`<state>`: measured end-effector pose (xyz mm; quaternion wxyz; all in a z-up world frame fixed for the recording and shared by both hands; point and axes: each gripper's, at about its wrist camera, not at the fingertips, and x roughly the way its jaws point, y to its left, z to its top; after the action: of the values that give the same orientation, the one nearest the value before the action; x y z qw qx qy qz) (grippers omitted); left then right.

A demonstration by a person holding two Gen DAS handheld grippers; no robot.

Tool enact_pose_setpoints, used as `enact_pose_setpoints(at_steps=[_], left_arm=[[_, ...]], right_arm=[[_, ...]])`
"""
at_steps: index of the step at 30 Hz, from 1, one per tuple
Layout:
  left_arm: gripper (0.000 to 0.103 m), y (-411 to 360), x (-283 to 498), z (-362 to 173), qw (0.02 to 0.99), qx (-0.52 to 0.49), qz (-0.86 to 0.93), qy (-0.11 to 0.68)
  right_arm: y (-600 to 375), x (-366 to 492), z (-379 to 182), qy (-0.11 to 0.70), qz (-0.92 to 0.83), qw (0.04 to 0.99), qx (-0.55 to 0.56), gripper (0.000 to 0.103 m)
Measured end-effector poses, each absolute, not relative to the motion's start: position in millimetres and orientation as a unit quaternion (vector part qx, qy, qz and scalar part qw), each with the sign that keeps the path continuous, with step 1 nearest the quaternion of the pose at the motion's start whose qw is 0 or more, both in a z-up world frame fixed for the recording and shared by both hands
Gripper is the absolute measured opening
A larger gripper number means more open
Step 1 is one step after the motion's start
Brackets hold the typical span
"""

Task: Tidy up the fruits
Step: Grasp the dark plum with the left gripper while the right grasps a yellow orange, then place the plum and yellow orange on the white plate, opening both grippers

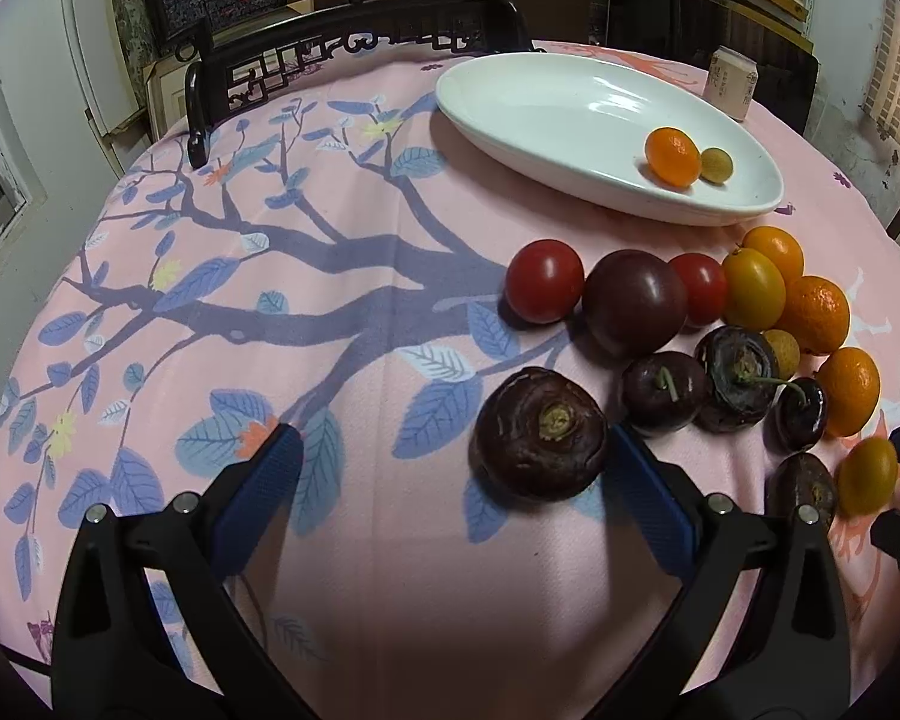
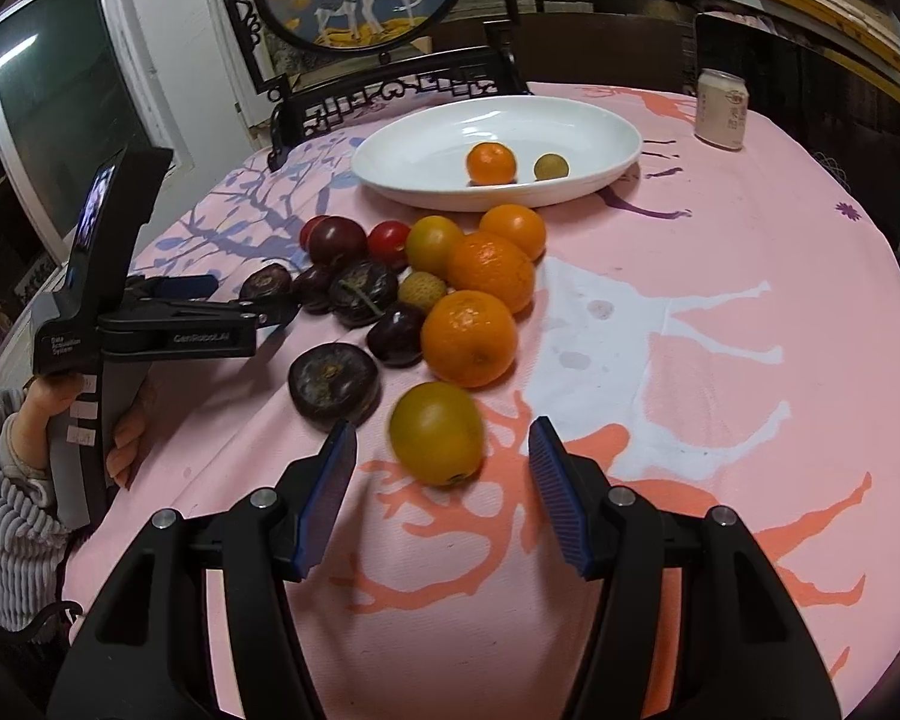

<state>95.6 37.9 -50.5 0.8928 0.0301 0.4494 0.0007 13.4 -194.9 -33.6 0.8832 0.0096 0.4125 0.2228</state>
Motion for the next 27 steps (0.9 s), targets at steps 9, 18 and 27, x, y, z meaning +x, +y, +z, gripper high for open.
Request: enact_pose_setpoints(at_steps=[9,18,27], left_arm=[[0.071,30,90,-44,0.900,0.038,-0.025,0.433],[0.042,28,89,-41,0.903,0.040,-0.036,0.426],[0.041,29,88,-40,0.905,0.039,-0.037,0.421]], right_arm=[[-194,16,-37,0.424,0.230,0.876,0.016,0.049],[-194,19,-40,0.433,0.233,0.871,0.019,0.040],[-196,21,-41,0.436,0.233,0.869,0.027,0.036]])
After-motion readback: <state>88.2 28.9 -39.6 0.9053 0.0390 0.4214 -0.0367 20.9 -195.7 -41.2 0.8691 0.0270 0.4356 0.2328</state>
